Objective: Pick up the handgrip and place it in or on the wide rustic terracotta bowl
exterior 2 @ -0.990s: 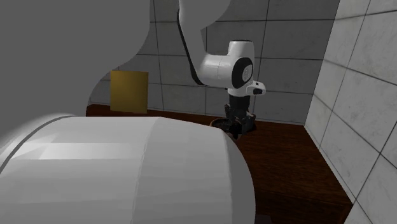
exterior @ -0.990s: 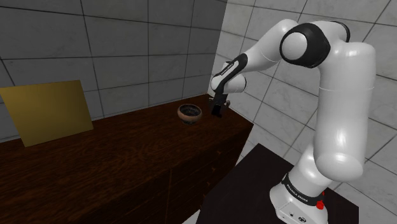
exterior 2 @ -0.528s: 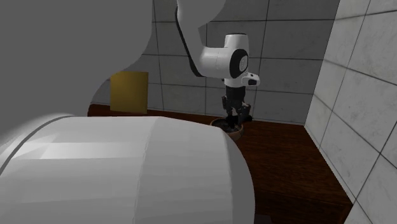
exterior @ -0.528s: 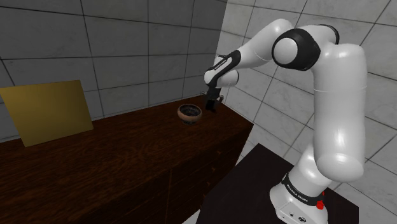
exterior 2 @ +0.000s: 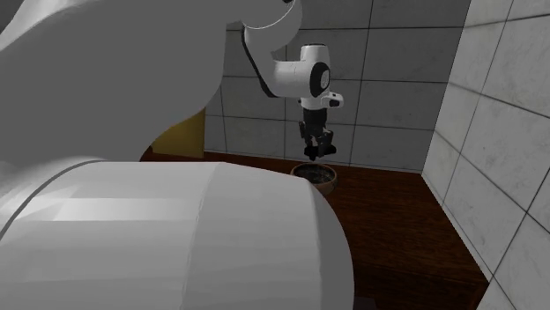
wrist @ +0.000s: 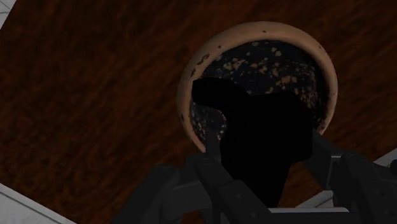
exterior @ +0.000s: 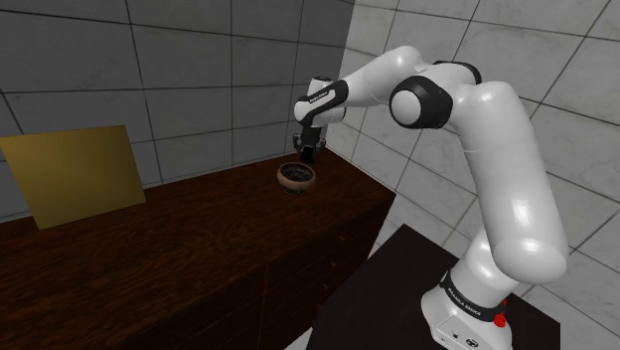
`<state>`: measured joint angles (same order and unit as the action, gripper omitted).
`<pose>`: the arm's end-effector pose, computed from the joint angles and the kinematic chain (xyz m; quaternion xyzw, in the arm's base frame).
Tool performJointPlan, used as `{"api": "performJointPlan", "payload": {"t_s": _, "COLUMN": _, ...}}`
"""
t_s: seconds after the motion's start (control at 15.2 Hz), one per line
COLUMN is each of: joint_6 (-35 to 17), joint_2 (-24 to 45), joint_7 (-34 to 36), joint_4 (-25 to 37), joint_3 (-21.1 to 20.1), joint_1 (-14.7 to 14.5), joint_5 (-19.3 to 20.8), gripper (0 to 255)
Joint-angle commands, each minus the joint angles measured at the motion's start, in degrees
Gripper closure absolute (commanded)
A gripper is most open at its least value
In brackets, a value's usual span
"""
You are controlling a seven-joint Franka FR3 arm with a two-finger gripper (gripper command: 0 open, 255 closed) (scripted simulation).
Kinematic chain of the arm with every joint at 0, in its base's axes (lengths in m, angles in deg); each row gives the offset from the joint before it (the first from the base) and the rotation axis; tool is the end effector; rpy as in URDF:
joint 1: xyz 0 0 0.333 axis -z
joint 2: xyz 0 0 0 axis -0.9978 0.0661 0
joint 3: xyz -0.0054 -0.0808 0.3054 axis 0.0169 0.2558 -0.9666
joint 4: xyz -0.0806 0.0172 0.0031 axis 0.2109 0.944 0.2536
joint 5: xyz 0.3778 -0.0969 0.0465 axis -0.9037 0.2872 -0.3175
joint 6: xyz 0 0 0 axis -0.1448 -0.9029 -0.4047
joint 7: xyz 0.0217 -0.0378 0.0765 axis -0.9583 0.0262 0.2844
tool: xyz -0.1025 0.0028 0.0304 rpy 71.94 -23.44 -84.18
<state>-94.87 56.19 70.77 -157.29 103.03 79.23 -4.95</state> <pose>0.7030 -0.1325 0.2573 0.9096 -0.4111 0.0593 0.0143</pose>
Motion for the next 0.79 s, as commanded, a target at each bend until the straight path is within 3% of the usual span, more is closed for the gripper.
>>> {"api": "performJointPlan", "payload": {"t_s": 0.0, "joint_6": 3.5, "joint_2": 4.4, "joint_7": 1.2, "joint_4": 7.9, "joint_3": -0.6, "joint_1": 0.9, "joint_5": -0.2, "gripper": 255}}
{"api": "performJointPlan", "payload": {"t_s": 0.07, "joint_6": 5.7, "joint_2": 7.0, "joint_7": 2.0, "joint_4": 12.7, "joint_3": -0.9, "joint_1": 1.4, "joint_5": -0.3, "gripper": 255}}
{"api": "performJointPlan", "payload": {"t_s": 0.73, "joint_6": 1.2, "joint_2": 11.6, "joint_7": 1.7, "joint_4": 12.9, "joint_3": -2.0, "joint_1": 2.2, "joint_5": -1.4, "gripper": 255}}
